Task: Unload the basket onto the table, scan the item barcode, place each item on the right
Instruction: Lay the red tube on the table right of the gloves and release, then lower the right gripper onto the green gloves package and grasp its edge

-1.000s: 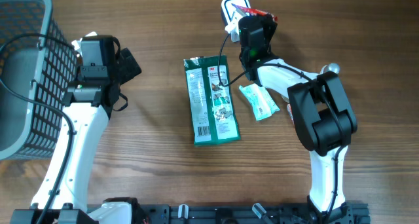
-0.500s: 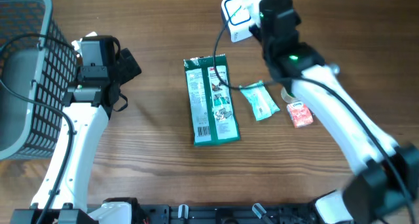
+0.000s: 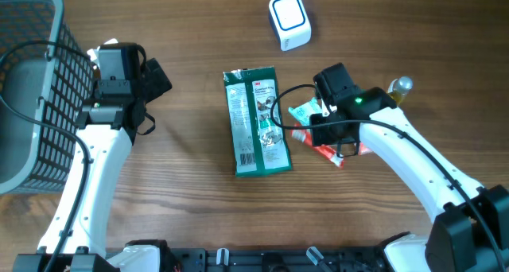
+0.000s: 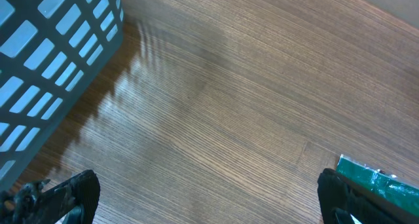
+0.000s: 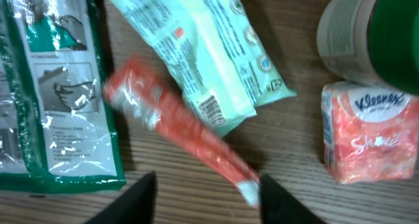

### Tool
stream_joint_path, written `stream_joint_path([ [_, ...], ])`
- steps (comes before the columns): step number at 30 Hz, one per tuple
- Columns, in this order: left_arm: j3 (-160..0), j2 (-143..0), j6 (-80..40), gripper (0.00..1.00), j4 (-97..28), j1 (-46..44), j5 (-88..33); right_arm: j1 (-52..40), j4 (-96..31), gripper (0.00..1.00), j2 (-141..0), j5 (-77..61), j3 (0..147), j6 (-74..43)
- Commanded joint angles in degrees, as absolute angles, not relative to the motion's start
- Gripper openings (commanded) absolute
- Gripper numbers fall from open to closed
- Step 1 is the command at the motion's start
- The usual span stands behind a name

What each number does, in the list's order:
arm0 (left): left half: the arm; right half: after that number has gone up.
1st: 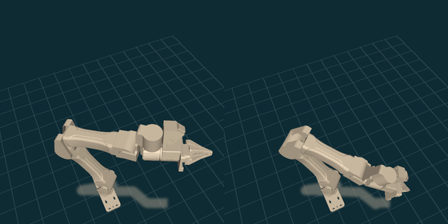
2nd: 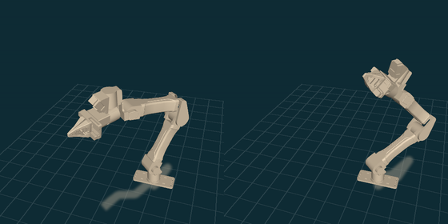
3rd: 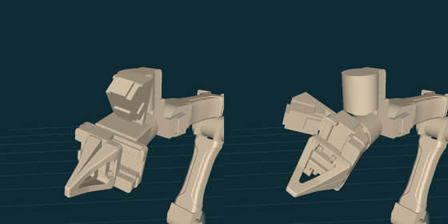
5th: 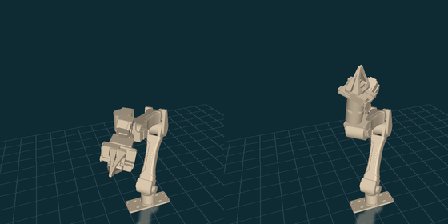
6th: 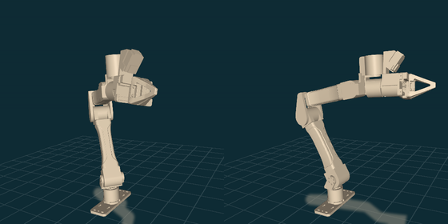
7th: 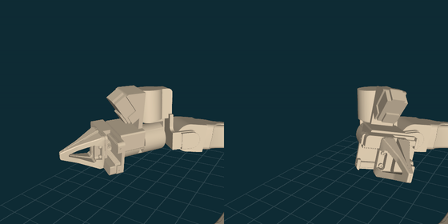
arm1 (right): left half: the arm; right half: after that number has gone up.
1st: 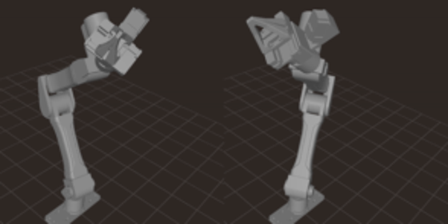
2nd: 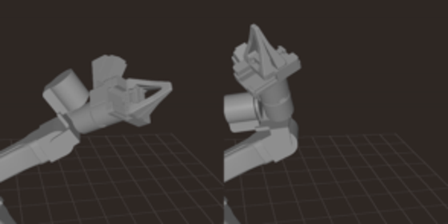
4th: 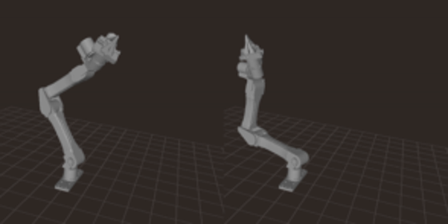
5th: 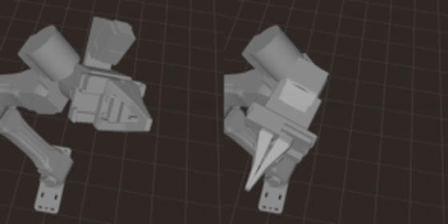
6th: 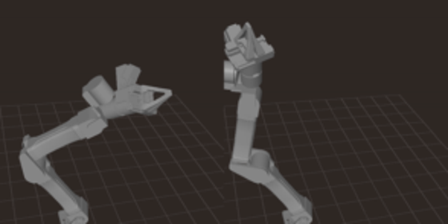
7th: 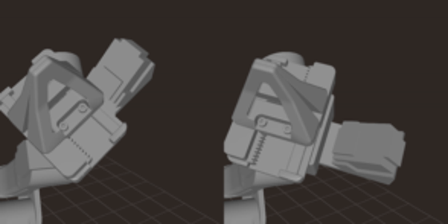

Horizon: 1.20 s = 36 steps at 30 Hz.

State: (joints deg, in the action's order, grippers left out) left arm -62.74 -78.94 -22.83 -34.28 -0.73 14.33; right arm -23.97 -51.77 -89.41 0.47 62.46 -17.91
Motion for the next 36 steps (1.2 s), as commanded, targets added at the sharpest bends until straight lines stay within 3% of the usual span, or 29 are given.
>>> stream_joint_path([
  [1, -62.98, -78.91, -22.76, 1.00, -34.09, -0.51, 15.05, -24.03, -49.63, 0.76, -89.91, -1.89, 61.41, -19.68],
  [5, -62.98, -78.91, -22.76, 1.00, -34.09, -0.51, 15.07, -25.45, -43.81, 0.75, -89.91, -14.00, 61.36, -20.21],
  [7, -62.98, -78.91, -22.76, 1.00, -34.09, -0.51, 15.07, -29.02, -39.83, 0.76, -89.91, -14.26, 61.36, -23.99],
  [10, -62.98, -78.91, -22.76, 1.00, -34.09, -0.51, 15.07, -37.67, -29.06, 0.85, -89.91, -14.26, 61.36, -27.49],
  [15, -62.98, -78.91, -22.79, 1.00, -34.09, -0.51, 15.07, -49.95, -13.69, 0.88, -94.91, -10.13, 61.36, -27.38],
  [26, -62.98, -78.91, -22.76, 1.00, -34.09, -0.51, 15.07, -50.94, -13.15, 0.88, -105.65, -4.25, 61.39, -28.42],
  [29, -62.98, -78.91, -22.79, 1.00, -34.09, -0.51, 15.07, -50.94, -13.76, 0.94, -105.67, 3.09, 61.36, -26.98],
  [36, -62.98, -78.91, -22.76, 1.00, -34.06, -0.51, 15.07, -50.94, -14.15, 0.98, -105.67, 3.01, 61.36, -27.11],
])
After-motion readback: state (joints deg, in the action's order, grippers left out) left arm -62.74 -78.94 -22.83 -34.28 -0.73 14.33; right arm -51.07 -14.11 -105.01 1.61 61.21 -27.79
